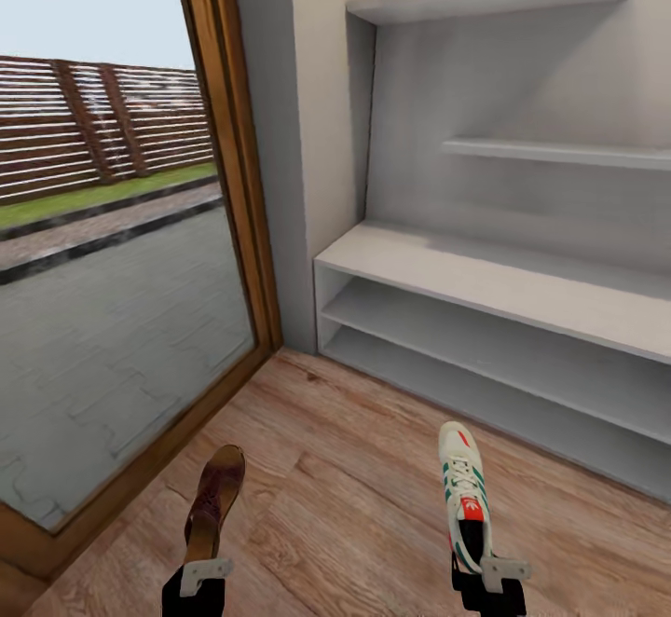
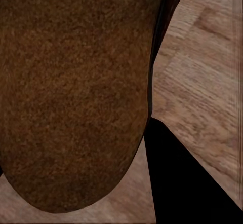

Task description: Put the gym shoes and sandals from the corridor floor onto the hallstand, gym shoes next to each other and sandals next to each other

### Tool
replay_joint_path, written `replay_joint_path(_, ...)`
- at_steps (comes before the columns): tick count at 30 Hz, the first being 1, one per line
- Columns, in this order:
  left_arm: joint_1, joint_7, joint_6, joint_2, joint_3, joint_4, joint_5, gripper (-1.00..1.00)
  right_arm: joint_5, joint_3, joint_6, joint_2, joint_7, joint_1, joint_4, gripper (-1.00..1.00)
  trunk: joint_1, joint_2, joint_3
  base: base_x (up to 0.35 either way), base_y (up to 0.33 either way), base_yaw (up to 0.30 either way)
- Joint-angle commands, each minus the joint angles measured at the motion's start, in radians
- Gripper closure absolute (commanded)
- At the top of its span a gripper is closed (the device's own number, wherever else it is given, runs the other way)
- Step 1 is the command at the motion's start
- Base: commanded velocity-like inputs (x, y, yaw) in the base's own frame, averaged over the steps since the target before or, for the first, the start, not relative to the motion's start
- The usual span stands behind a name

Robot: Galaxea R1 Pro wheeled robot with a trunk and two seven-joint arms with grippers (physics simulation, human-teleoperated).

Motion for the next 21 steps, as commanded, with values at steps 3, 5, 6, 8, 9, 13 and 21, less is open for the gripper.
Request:
replay_joint_path(3, 0.000, 0.008, -0.002, 0.001, -0.008, 0.000, 0.001, 1.00, 0.002, 0.008, -0.001, 0.000, -0.009, -0.001, 0.001, 1.00, 0.000, 0.000, -0.001, 0.000, 0.021, -0.276)
replay_joint_path(5, 0.000, 0.008, -0.002, 0.001, -0.009, 0.000, 0.001, 1.00, 0.002, 0.007, -0.001, -0.001, -0.009, -0.001, 0.001, 1.00, 0.000, 0.000, -0.001, 0.000, 0.007, -0.276)
replay_joint_path(6, 0.000, 0.008, -0.002, 0.001, -0.009, 0.000, 0.001, 1.00, 0.002, 0.008, -0.001, -0.001, -0.009, -0.001, 0.001, 1.00, 0.000, 0.000, -0.001, 0.000, 0.004, -0.276)
replay_joint_path(8, 0.000, 0.008, -0.002, 0.001, -0.009, 0.000, 0.001, 1.00, 0.002, 0.008, -0.001, -0.001, -0.009, -0.001, 0.001, 1.00, 0.000, 0.000, -0.001, 0.000, 0.003, -0.276)
replay_joint_path(9, 0.000, 0.008, -0.002, 0.001, -0.008, 0.000, 0.001, 1.00, 0.002, 0.008, -0.001, -0.001, -0.009, -0.001, 0.001, 1.00, 0.000, 0.000, -0.001, 0.000, 0.002, -0.276)
replay_joint_path(13, 0.000, 0.008, -0.002, 0.001, -0.009, 0.000, 0.002, 1.00, 0.002, 0.007, -0.001, -0.001, -0.009, -0.001, 0.001, 1.00, 0.000, 0.000, -0.001, 0.000, 0.000, -0.276)
replay_joint_path(21, 0.000, 0.008, -0.002, 0.001, -0.007, -0.001, 0.002, 1.00, 0.002, 0.006, -0.001, -0.001, -0.009, -0.001, 0.001, 1.00, 0.000, 0.000, -0.001, 0.000, 0.000, -0.276)
